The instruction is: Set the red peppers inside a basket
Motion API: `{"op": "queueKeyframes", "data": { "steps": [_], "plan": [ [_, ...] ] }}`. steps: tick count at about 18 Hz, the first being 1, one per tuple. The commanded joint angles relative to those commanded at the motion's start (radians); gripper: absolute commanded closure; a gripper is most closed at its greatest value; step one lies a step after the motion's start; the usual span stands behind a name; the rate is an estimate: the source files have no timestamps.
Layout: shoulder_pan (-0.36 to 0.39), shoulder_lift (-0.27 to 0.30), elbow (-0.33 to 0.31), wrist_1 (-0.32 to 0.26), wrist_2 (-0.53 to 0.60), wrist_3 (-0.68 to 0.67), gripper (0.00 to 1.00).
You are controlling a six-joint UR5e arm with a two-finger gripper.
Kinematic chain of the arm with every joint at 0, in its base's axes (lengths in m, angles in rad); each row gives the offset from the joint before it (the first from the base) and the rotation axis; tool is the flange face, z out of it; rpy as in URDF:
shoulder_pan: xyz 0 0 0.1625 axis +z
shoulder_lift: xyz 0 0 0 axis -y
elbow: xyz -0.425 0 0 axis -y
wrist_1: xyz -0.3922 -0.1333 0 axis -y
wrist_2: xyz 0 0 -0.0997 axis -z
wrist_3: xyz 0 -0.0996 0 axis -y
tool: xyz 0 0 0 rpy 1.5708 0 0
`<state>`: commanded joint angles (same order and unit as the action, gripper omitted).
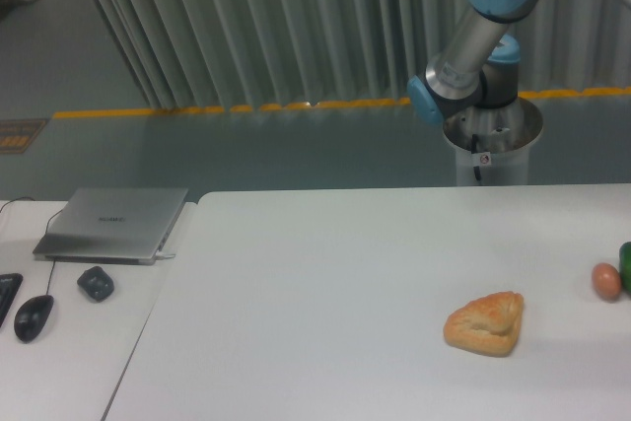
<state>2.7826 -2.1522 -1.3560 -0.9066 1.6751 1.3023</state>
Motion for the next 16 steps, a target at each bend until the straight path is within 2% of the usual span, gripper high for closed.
{"op": "queueKeyframes", "data": {
  "steps": [7,11,16],
  "plan": [
    [-0.002,0.014,0.005,-0.002,-0.006,-0.003,0.0],
    [-0.026,0.07,-0.006,-0.034,-0.032,0.0,0.0],
    [-0.051,0.103,-0.006,-0.081,-0.034,0.002,0.0]
  ]
}}
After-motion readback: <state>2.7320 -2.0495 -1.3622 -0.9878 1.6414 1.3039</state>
